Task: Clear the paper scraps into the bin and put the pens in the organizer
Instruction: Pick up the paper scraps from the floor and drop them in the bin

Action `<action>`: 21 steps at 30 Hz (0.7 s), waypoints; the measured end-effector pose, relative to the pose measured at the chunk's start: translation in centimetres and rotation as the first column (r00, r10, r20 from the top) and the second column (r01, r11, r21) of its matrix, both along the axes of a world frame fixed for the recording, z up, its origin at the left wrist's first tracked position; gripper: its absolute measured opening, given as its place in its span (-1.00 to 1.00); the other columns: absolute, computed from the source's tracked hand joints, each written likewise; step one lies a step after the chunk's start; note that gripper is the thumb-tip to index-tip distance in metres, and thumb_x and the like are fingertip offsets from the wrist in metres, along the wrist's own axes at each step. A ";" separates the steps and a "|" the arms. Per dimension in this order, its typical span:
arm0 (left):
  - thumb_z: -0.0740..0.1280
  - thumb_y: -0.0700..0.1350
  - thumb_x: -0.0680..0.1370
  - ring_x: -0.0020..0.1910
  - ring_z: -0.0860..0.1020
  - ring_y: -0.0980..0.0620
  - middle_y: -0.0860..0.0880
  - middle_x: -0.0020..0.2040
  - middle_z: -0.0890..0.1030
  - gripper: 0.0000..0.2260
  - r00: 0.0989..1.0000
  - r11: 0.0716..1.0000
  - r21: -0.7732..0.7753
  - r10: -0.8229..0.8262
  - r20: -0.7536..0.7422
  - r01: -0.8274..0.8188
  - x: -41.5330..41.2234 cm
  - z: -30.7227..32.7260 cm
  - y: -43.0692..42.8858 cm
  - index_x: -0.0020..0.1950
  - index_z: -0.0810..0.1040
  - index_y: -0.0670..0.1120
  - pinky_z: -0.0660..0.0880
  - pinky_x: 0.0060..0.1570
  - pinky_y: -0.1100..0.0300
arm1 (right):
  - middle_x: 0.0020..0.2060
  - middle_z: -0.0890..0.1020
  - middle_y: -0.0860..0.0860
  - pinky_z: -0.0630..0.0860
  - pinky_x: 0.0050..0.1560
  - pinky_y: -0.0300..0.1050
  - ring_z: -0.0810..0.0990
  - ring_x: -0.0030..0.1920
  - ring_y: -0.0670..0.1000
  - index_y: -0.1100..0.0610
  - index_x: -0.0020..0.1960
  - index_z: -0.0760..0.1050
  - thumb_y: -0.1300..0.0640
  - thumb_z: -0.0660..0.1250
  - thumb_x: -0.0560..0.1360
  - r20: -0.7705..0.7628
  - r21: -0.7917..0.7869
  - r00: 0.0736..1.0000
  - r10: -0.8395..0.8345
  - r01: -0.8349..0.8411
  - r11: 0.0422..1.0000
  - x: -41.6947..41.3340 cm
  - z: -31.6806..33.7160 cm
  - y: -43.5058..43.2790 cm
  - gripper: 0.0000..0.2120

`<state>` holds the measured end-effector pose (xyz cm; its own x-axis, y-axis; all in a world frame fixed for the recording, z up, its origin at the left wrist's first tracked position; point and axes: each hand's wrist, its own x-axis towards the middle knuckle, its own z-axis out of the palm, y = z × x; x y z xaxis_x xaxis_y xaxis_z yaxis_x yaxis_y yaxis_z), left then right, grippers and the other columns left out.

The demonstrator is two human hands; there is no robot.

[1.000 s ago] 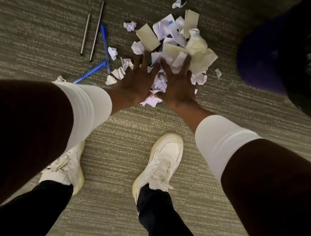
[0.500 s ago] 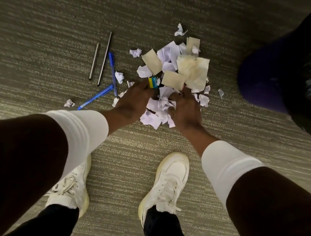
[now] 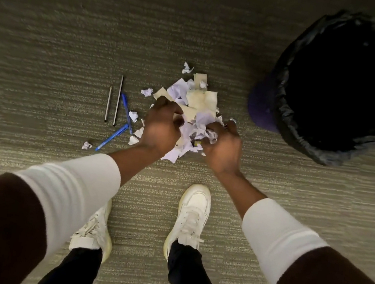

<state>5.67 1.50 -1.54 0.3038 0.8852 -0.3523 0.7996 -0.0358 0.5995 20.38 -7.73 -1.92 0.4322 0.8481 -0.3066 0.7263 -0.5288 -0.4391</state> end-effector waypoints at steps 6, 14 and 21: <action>0.53 -0.16 0.48 -0.09 0.66 -0.10 -0.10 0.07 0.65 -0.87 0.987 0.994 0.085 0.057 0.147 -0.070 6.2 7.4 1.1 0.01 0.70 -0.11 0.48 -0.05 0.21 | 0.14 0.66 0.17 0.52 0.10 -0.18 0.68 0.02 0.13 0.00 0.19 0.70 0.08 0.55 0.41 -0.071 0.074 0.964 -0.257 0.262 0.962 3.0 8.1 -0.5 -0.65; 0.51 -0.15 0.44 -0.11 0.65 0.03 0.00 -0.04 0.71 -0.89 0.959 0.999 0.045 -0.014 0.284 0.001 16.5 15.5 3.2 -0.04 0.72 -0.07 0.60 -0.04 0.12 | 0.11 0.68 0.04 0.44 -0.02 -0.45 0.64 0.07 -0.01 0.09 0.26 0.68 0.00 0.61 0.43 -0.082 0.202 0.874 -0.479 0.485 0.851 12.2 16.6 -0.3 -0.57; 0.53 -0.09 0.51 0.06 0.69 0.01 -0.01 0.08 0.75 -0.82 0.973 0.986 -0.028 -0.156 0.172 0.163 24.1 15.7 4.5 0.09 0.74 -0.05 0.61 0.12 0.14 | -0.01 0.77 0.05 0.56 -0.04 -0.12 0.72 0.03 0.11 0.12 0.13 0.71 -0.06 0.53 0.40 -0.046 0.146 0.816 -0.576 0.576 0.804 18.8 16.0 1.1 -0.63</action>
<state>29.77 5.96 14.15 0.4982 0.8062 -0.3190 0.6726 -0.1272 0.7290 39.18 -6.67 14.05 0.8557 0.4777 -0.1989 0.3086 -0.7797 -0.5448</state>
